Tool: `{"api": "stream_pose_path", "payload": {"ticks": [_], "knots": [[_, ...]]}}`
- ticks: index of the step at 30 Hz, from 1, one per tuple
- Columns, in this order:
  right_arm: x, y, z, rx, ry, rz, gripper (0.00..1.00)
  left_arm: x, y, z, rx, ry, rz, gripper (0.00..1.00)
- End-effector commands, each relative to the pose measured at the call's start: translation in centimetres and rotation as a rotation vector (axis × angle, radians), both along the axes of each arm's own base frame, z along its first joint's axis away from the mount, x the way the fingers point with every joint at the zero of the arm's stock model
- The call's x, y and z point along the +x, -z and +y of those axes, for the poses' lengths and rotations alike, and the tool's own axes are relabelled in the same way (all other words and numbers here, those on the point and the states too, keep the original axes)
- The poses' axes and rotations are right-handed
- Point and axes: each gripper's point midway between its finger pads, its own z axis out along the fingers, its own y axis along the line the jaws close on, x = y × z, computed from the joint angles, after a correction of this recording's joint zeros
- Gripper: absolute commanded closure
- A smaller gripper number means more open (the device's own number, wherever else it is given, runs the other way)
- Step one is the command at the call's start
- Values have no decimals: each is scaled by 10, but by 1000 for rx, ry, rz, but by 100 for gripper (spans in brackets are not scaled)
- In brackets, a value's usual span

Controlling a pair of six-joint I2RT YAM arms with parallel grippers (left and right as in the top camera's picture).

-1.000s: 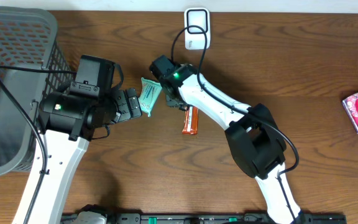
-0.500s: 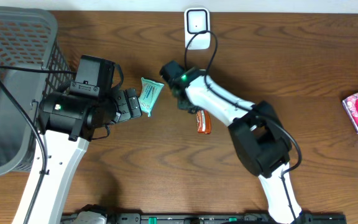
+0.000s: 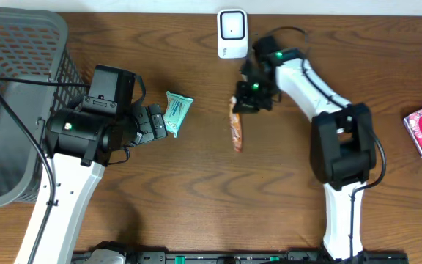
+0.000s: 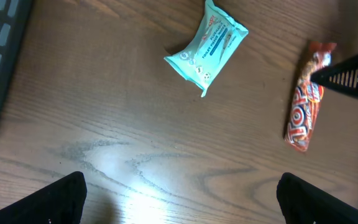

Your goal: Scan the item barcode

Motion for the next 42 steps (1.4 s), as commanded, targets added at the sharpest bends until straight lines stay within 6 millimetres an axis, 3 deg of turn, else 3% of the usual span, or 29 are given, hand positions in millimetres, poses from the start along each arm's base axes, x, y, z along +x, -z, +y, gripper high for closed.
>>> {"api": "stream_pose_path", "payload": {"ticks": [1,2,3,4,5,8,10,13,15,18,22,25,33,37,38,42], "knots": [[-12,31,-33,51,37,60,99,1,-1,3,9,-12,-4,2],[-11,38,-48,30,46,50,97,1,-1,3,9,-12,-4,2],[-8,41,-65,19,54,41,74,1,-1,3,9,-12,-4,2],[-7,41,-71,19,58,40,64,1,-1,3,9,-12,-4,2],[-5,33,-90,17,93,60,55,1,-1,3,9,-12,-4,2],[-1,12,-115,5,116,70,51,1,-1,3,9,-12,-4,2],[1,-14,-129,-17,127,75,47,1,-1,3,9,-12,-4,2],[-8,-44,-125,-15,82,77,47,1,-1,3,9,-12,-4,2],[-20,-57,-111,-19,10,69,46,1,-1,3,9,-12,-4,2],[-36,-53,-95,-103,-81,81,46,1,-1,3,9,-12,-4,2],[-52,-30,-74,-284,-130,95,42,1,-1,3,9,-12,-4,2],[-56,-14,-68,-382,-90,98,42,1,-1,3,9,-12,-4,2],[-72,24,-38,-373,-72,83,52,1,-1,3,9,-12,-4,2],[-79,37,-23,-334,-81,77,79,1,-1,3,9,-12,-4,2],[-78,37,-20,-331,-85,67,99,1,-1,3,9,-12,-4,2],[-59,19,-8,-305,-84,0,99,1,-1,3,9,-12,-4,2]]}}
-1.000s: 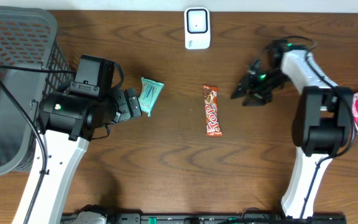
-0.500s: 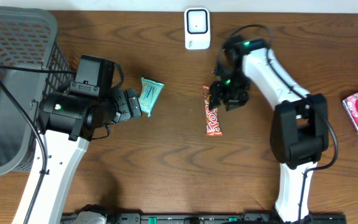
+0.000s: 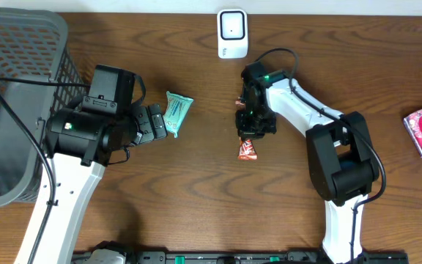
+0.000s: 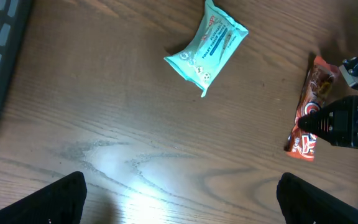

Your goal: Scan the item barcode

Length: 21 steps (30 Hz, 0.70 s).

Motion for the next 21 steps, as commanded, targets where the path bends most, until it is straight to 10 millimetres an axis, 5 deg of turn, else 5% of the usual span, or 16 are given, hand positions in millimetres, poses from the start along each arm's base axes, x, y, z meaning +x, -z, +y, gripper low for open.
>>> {"api": "stream_pose_path", "payload": {"ticks": [1,3,4,9,14,21], "knots": [[18,-17,14,23,1,-58,99,1,-1,3,9,-12,-4,2],[40,-38,20,49,7,-127,99,1,-1,3,9,-12,-4,2],[77,-73,28,90,21,-253,99,1,-1,3,9,-12,-4,2],[159,-135,43,176,57,-604,99,1,-1,3,9,-12,-4,2],[222,-174,44,199,207,-896,99,1,-1,3,9,-12,-4,2],[274,-188,40,312,500,-1058,99,1,-1,3,9,-12,-4,2]]}}
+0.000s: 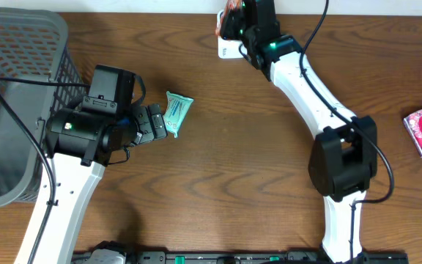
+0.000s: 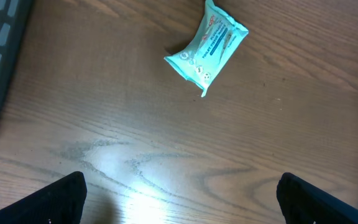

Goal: Scan the item barcode
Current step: 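Carry the red bar right and release it beside the Kleenex pack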

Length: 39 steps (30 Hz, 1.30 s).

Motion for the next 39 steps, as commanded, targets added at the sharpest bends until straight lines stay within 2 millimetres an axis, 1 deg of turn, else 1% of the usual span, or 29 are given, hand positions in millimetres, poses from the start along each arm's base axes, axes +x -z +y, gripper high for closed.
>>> {"api": "stream_pose_path", "payload": {"ticks": [1,2,3,6,9,11,14,15,17,18,19,20,21,22,23,24,25,26,27,28,29,30,32,33,34,35,37,38,39], "knots": [[20,26,-10,95,122,20,99,1,-1,3,9,-12,-4,2],[28,38,-16,120,151,29,99,1,-1,3,9,-12,-4,2],[30,44,-21,113,162,37,99,1,-1,3,9,-12,-4,2],[33,54,-41,44,170,50,99,1,-1,3,9,-12,-4,2],[34,43,-70,-2,188,64,99,1,-1,3,9,-12,-4,2],[33,32,-94,-27,217,83,99,1,-1,3,9,-12,-4,2],[22,13,-153,-77,288,140,99,1,-1,3,9,-12,-4,2],[18,11,-171,-91,309,161,99,1,-1,3,9,-12,-4,2],[4,13,-216,-135,373,228,99,1,-1,3,9,-12,-4,2],[-7,18,-243,-168,423,279,99,1,-1,3,9,-12,-4,2],[-16,24,-263,-194,463,320,99,1,-1,3,9,-12,-4,2],[-31,34,-294,-235,535,388,99,1,-1,3,9,-12,-4,2],[-43,41,-316,-267,587,440,99,1,-1,3,9,-12,-4,2],[-62,51,-347,-306,655,514,99,1,-1,3,9,-12,-4,2],[-77,59,-371,-329,705,573,99,1,-1,3,9,-12,-4,2],[-89,65,-392,-337,746,617,99,1,-1,3,9,-12,-4,2],[-96,67,-405,-341,771,639,99,1,-1,3,9,-12,-4,2],[-109,70,-431,-338,822,671,98,1,-1,3,9,-12,-4,2],[-116,71,-445,-328,850,681,97,1,-1,3,9,-12,-4,2],[-121,72,-459,-318,876,688,91,1,-1,3,9,-12,-4,2],[-126,72,-469,-312,895,695,85,1,-1,3,9,-12,-4,2],[-132,73,-479,-308,904,706,75,1,-1,3,9,-12,-4,2],[-140,76,-491,-269,892,722,37,1,-1,3,9,-12,-4,2],[-141,79,-493,-227,860,727,22,1,-1,3,9,-12,-4,2],[-141,80,-493,-203,846,727,20,1,-1,3,9,-12,-4,2],[-138,82,-489,-127,795,720,18,1,-1,3,9,-12,-4,2],[-133,82,-481,-75,744,711,18,1,-1,3,9,-12,-4,2],[-130,82,-474,-50,710,705,18,1,-1,3,9,-12,-4,2],[-120,81,-455,-14,614,686,19,1,-1,3,9,-12,-4,2]]}}
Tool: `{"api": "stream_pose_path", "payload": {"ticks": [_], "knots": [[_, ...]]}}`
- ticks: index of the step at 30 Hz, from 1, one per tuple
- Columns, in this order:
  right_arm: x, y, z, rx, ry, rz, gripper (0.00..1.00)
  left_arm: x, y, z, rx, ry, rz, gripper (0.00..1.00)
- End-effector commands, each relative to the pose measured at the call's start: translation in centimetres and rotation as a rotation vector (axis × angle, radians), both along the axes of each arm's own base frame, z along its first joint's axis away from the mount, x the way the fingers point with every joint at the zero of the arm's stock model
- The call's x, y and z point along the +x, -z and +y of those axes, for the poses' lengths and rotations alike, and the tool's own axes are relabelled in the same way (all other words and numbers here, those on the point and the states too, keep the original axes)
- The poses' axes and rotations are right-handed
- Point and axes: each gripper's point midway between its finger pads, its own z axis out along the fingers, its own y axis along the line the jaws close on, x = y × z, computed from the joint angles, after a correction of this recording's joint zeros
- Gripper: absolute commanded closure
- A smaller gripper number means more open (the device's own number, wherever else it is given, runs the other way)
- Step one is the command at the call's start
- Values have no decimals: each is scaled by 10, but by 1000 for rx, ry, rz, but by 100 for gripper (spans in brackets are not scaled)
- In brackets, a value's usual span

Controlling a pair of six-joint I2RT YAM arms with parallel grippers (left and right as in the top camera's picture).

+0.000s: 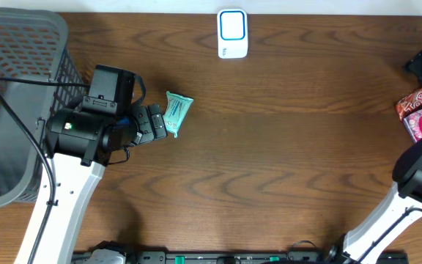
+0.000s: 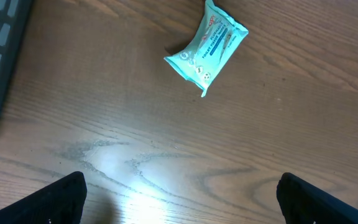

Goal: Scan the item barcode
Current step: 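Carry the red bar right and release it beside the Kleenex pack, then move the right gripper toward the green wipes pack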

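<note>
The white scanner (image 1: 233, 33) stands at the table's far edge, centre. The red-orange snack bar (image 1: 413, 103) is at the far right, touching a pink packet. My right gripper shows as a dark shape just beyond the bar; its jaws cannot be made out. A teal wipes packet (image 1: 176, 111) (image 2: 207, 47) lies left of centre. My left gripper (image 1: 157, 121) (image 2: 179, 200) is open just short of the packet, with nothing between its fingers.
A large grey mesh basket (image 1: 20, 88) fills the left end of the table, and its corner shows in the left wrist view. The right arm's base stands at the front right.
My right arm has gone from the scanner at the far centre to the table's far right end. The snack bar went with it and is now beside the pink packet. The left arm is unchanged.
First my right gripper was at the upper end of the snack bar lying mid-table. Then it was shut on the bar there. Later it held the bar up at the scanner. Now bar and gripper are at the far right. The left gripper stayed open and still.
</note>
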Motion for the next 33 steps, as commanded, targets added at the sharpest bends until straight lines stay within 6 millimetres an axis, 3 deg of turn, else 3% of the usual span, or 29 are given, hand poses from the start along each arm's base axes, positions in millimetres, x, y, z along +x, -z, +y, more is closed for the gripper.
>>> {"api": "stream_pose_path", "payload": {"ticks": [1,3,4,7,8,9,12,14,15,16,18,21,27,33], "knots": [[31,0,63,196,-246,-100,19,1,-1,3,9,-12,-4,2],[41,-4,97,263,-377,-132,19,1,-1,3,9,-12,-4,2],[45,-6,136,342,-488,-144,19,1,-1,3,9,-12,-4,2],[40,-6,200,444,-634,-110,22,1,-1,3,9,-12,-4,2],[35,-1,237,462,-705,-67,21,1,-1,3,9,-12,-4,2],[34,2,252,468,-734,-52,20,1,-1,3,9,-12,-4,2],[26,18,337,491,-900,-17,17,1,-1,3,9,-12,-4,2],[20,30,387,506,-957,-14,17,1,-1,3,9,-12,-4,2],[19,33,399,515,-958,-16,17,1,-1,3,9,-12,-4,2],[16,39,433,548,-950,-28,17,1,-1,3,9,-12,-4,2],[11,46,474,592,-949,-60,17,1,-1,3,9,-12,-4,2],[-8,55,557,668,-953,-133,14,1,-1,3,9,-12,-4,2],[-36,77,610,690,-855,-163,14,1,-1,3,9,-12,-4,2],[-59,100,619,660,-778,-110,21,1,-1,3,9,-12,-4,2]]}}
